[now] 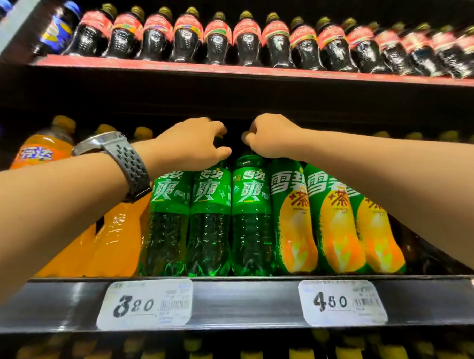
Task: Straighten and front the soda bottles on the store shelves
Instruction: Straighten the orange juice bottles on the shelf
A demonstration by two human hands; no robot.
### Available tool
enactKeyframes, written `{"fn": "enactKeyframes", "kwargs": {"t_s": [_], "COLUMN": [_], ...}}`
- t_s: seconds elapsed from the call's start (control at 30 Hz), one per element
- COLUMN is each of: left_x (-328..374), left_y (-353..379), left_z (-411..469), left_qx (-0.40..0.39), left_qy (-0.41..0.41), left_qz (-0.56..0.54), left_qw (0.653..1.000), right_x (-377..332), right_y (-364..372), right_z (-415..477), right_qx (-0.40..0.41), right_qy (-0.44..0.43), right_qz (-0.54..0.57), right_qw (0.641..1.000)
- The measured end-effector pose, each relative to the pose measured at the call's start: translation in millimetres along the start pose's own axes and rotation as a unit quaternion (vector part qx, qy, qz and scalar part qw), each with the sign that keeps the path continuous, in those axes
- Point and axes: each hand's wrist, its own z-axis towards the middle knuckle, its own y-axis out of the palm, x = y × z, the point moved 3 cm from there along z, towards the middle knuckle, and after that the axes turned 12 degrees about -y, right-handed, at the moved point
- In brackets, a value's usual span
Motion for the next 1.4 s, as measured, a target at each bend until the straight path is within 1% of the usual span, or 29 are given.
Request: {"fn": "enactKeyframes", "kwargs": {"t_s": [0.13, 0.27, 0.33, 0.43, 0.5, 0.63, 0.77, 0.87, 0.97, 1.07, 1.23, 1.4], "left_x": [-0.2, 2.7, 5.4, 17.8, 31.0, 59.4, 91.2, 108.4, 117.3, 121.6, 122.9, 120.5], "left_y": [2.3, 5.3, 3.7, -1.2, -3.1, 2.3, 13.9, 20.8, 25.7, 28.5, 30.2, 27.9], "left_z": [-0.8, -1.5, -0.1, 5.1, 10.4, 21.0, 29.6, 35.3, 40.0, 41.2, 40.7, 40.6], "left_qx": [0.002, 0.009, 0.025, 0.063, 0.077, 0.048, 0.019, 0.002, -0.014, -0.003, -0.003, -0.011], "left_qy": [-0.006, -0.009, -0.013, -0.001, 0.018, 0.025, 0.02, -0.011, -0.045, -0.081, -0.123, -0.135], "left_qz": [-0.002, 0.002, 0.006, -0.002, -0.011, -0.044, -0.049, -0.043, -0.03, -0.023, -0.064, -0.088], "left_qw": [1.0, 1.0, 1.0, 0.998, 0.997, 0.998, 0.998, 0.999, 0.998, 0.996, 0.99, 0.987], "right_x": [4.4, 4.6, 4.6, 13.6, 27.1, 59.6, 83.6, 92.2, 97.0, 100.6, 104.8, 104.9], "right_y": [1.3, -0.5, -4.1, -17.7, -30.1, -43.9, -40.1, -34.8, -34.2, -32.5, -29.3, -29.6], "right_z": [-2.6, -2.2, -1.6, -4.3, -10.0, -27.5, -44.6, -52.4, -54.6, -54.5, -56.2, -57.7], "right_qx": [0.011, -0.011, -0.017, 0.013, 0.044, 0.035, -0.023, -0.05, -0.033, -0.025, 0.008, 0.013], "right_qy": [0.007, -0.012, -0.024, -0.025, -0.022, 0.001, 0.02, 0.019, 0.018, 0.021, 0.042, 0.042], "right_qz": [0.026, 0.016, 0.008, 0.031, 0.019, -0.054, -0.078, -0.052, -0.022, 0.009, 0.075, 0.088], "right_qw": [1.0, 1.0, 1.0, 0.999, 0.999, 0.998, 0.996, 0.997, 0.999, 0.999, 0.996, 0.995]}}
